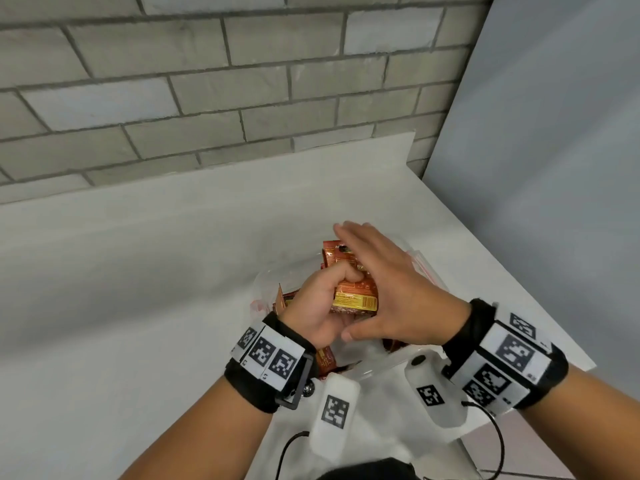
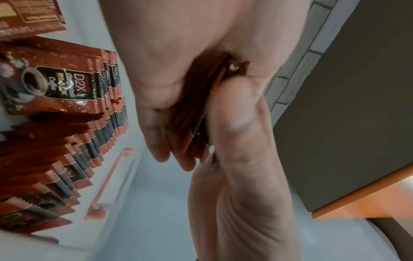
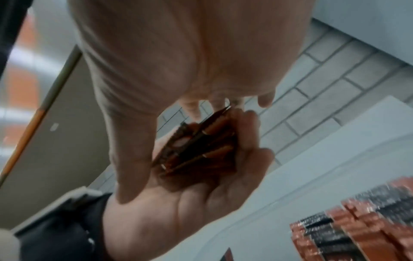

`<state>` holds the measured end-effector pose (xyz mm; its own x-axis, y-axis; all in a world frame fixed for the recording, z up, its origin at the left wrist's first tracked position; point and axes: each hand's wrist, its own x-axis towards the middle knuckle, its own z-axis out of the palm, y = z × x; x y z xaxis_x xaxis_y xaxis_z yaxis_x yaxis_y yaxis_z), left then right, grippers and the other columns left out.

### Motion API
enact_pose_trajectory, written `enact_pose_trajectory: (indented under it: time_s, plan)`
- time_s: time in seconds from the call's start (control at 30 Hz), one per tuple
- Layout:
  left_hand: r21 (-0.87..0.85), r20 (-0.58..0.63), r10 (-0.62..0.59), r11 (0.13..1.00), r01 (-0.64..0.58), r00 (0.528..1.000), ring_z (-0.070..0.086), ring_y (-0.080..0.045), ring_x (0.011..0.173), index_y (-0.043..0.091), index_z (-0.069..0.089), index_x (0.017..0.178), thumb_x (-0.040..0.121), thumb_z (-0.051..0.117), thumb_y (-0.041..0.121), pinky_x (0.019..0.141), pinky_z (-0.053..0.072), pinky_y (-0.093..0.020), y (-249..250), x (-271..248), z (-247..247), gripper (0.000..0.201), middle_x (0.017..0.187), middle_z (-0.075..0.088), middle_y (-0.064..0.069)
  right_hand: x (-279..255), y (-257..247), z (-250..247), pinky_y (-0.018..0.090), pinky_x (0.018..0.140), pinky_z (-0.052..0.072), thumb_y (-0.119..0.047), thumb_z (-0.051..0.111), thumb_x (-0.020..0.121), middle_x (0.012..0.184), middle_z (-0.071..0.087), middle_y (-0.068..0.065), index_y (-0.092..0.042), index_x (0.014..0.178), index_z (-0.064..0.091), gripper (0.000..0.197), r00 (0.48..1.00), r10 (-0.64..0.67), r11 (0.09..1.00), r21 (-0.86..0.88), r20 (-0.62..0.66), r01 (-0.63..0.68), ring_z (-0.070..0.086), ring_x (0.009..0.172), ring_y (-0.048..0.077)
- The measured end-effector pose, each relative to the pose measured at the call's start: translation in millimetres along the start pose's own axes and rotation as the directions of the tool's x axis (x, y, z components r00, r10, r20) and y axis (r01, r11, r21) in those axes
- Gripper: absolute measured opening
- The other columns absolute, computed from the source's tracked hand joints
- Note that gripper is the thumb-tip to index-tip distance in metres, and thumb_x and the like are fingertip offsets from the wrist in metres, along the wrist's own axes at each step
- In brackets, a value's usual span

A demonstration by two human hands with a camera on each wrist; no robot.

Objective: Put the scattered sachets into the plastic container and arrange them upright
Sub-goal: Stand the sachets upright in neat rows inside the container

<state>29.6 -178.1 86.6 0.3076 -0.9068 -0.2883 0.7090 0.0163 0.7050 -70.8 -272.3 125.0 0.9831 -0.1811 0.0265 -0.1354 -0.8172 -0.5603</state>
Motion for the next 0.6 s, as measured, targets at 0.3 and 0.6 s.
enact_pose_trajectory:
  time_s: [0.3, 0.6]
  plan:
    - [0.009, 0.04, 0.071, 0.997, -0.071, 0.997, 0.064, -0.017, 0.067, 0.008, 0.064, 0.083, 0.07, 0.064, 0.006, 0.059, 0.05, -0.027, -2, 1, -2, 0.014, 0.072, 0.063, -0.007, 10, 5, 3, 0.034, 0.112, 0.018, -0.041, 0.082, 0.064, 0.14, 0.037, -0.003, -0.022, 0.147, 0.027, 0.101, 0.996, -0.046, 0.988, -0.153, -0.079, 0.033, 0.025, 0.133, 0.013]
    - [0.0, 0.008, 0.086, 0.996, -0.086, 0.996, 0.069, -0.021, 0.078, 0.004, 0.066, 0.094, 0.074, 0.061, 0.008, 0.066, 0.057, -0.032, -3, -2, -7, 0.02, 0.085, 0.07, -0.011, 7, 15, 0, 0.025, 0.106, 0.033, -0.063, 0.064, 0.071, 0.138, 0.039, -0.01, -0.029, 0.145, 0.03, 0.088, 0.995, 0.078, 0.977, 0.206, -0.062, -0.064, 0.037, 0.127, 0.003]
